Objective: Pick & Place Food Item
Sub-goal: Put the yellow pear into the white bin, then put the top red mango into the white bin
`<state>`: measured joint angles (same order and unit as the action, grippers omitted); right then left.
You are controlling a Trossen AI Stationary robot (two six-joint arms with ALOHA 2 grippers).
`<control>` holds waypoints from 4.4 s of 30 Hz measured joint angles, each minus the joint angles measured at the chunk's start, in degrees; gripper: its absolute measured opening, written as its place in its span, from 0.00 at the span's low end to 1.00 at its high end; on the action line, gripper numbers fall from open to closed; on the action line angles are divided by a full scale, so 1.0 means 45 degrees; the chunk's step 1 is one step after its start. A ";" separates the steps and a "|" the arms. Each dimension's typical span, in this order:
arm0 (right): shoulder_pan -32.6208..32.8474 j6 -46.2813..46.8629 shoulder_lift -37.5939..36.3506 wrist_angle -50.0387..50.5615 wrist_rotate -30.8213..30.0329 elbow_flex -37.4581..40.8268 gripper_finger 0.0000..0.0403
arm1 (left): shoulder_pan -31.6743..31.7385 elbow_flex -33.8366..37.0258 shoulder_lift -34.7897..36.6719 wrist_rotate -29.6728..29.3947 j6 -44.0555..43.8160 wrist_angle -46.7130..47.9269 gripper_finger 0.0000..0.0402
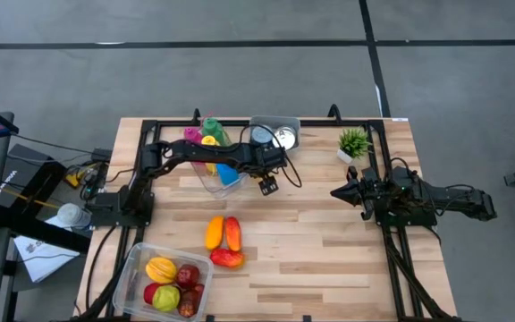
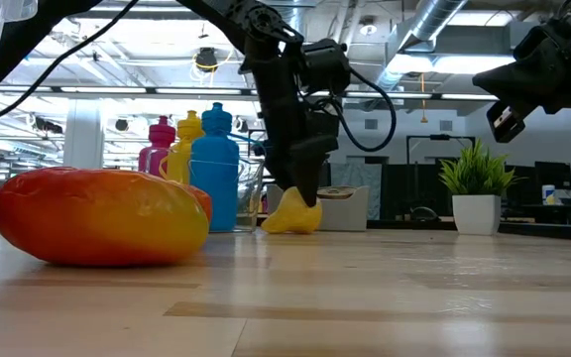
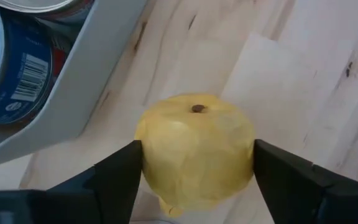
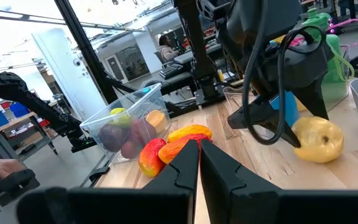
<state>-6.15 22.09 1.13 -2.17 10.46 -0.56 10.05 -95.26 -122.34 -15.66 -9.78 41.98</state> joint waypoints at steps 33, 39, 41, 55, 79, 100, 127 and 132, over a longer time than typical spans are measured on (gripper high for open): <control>0.0000 0.0005 0.0000 0.0005 0.0000 0.0000 0.03 | -0.5642 0.0029 0.0697 0.6443 -0.7057 -0.8066 0.61; 0.0002 0.0000 0.0000 0.0005 0.0003 0.0000 0.03 | -0.6331 0.0029 0.2455 0.6489 -0.6872 -0.9231 0.61; 0.0002 0.0002 -0.0003 0.0005 0.0000 0.0000 0.03 | -0.6569 0.0029 0.3183 0.6494 -0.6784 -0.9300 0.61; 0.0005 0.0000 -0.0005 0.0005 0.0000 0.0000 0.03 | -0.9753 0.0024 0.7813 0.2854 -0.4576 -0.9513 0.61; 0.0000 0.0000 -0.0003 0.0001 0.0000 0.0000 0.03 | -1.3862 0.0981 0.9199 -0.2027 -1.4528 0.5300 0.61; 0.0005 0.0001 -0.0003 0.0005 0.0000 0.0000 0.03 | -1.4703 0.5683 0.9185 0.2025 -1.4817 0.6577 0.61; 0.0005 0.0000 -0.0003 0.0005 0.0000 0.0000 0.03 | -1.4113 0.6771 0.9204 0.2170 -1.3333 0.5233 0.76; 0.0000 0.0005 -0.0005 0.0000 0.0000 0.0000 0.03 | -1.3374 0.6771 0.9207 0.2499 -1.3347 0.5197 0.80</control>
<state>-6.15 22.11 1.10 -2.17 10.46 -0.56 -50.14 -64.79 -80.91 -4.42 -69.84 65.36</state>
